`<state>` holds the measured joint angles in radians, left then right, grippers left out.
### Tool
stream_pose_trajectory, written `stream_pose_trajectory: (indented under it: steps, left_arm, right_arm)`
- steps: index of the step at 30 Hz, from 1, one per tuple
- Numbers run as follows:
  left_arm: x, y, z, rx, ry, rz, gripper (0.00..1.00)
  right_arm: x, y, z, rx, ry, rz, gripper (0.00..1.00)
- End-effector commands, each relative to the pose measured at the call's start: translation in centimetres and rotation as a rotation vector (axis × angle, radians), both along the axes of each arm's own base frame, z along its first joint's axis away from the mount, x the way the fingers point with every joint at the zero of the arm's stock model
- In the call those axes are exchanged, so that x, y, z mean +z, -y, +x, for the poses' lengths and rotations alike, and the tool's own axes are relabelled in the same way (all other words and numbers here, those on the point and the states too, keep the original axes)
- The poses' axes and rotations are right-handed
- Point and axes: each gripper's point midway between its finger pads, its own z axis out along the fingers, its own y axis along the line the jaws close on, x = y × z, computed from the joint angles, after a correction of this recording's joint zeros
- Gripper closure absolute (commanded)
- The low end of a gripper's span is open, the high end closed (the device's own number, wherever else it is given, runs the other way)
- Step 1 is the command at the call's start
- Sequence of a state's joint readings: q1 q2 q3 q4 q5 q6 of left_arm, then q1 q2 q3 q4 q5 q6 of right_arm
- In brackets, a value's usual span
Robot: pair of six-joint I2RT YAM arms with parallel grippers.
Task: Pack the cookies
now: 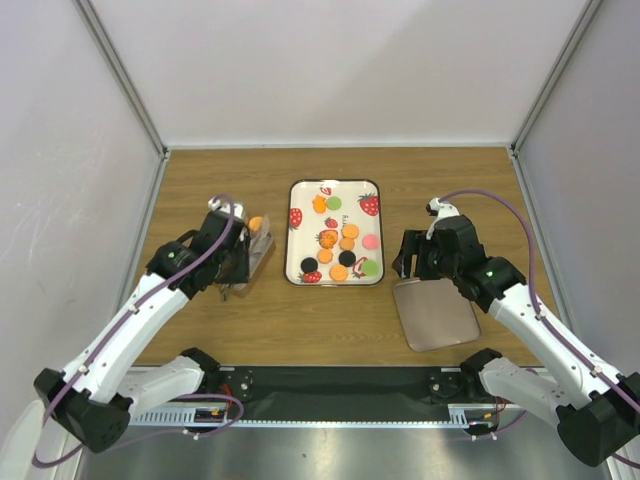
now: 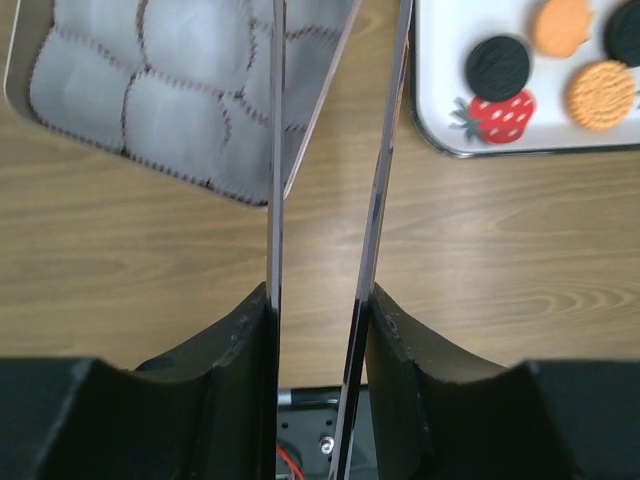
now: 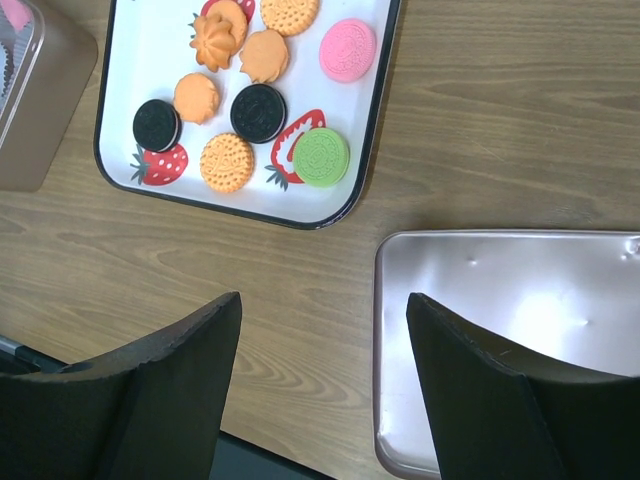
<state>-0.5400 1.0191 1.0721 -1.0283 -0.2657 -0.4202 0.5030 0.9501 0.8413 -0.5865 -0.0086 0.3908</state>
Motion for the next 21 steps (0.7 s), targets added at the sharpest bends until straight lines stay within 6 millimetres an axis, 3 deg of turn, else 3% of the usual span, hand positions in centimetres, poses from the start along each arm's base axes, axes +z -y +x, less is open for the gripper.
stream_pose_trajectory:
  steps: [1, 7, 16, 21]
  left_arm:
    - [-1.1, -0.8, -1.0, 0.039, -0.026, -0.044, 0.57]
    - [-2.6, -1.4, -0.8, 0.057, -0.065, -0.069, 0.56]
    - [-3.2, -1.5, 1.0, 0.058, -0.084, -0.093, 0.56]
    - [-3.4, -1.1, 1.0, 0.044, -0.095, -0.113, 0.55]
  right_arm:
    - [0.2, -0.5, 0.1, 0.023, 0.011, 0.007, 0.27]
    - [-0.2, -0.8, 0.1, 0.031, -0.002, 0.004, 0.27]
    - [-0.5, -0.8, 0.0, 0.033, -0.007, 0.0, 0.27]
    - [-0.5, -0.8, -0.1, 0.034, -0.006, -0.001, 0.27]
